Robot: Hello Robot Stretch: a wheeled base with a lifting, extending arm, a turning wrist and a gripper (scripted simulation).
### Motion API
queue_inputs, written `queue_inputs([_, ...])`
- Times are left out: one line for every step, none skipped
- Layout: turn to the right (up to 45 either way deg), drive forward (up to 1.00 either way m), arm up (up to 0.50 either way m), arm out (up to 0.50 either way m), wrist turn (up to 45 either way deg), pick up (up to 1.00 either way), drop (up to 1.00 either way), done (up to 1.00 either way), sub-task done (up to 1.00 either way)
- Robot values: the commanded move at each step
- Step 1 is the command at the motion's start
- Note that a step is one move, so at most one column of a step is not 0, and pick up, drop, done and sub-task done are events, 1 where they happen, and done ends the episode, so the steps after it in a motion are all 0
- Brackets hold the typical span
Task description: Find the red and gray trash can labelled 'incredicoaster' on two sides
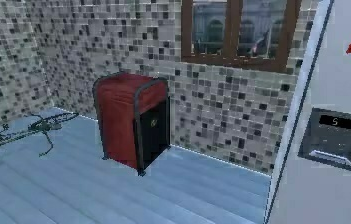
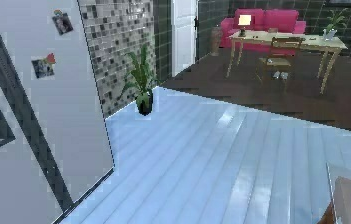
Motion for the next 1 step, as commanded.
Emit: queue_inputs([27.0, 0.00, 0.00, 0.00, 0.0, 0.00, 0.00, 0.00, 0.00])
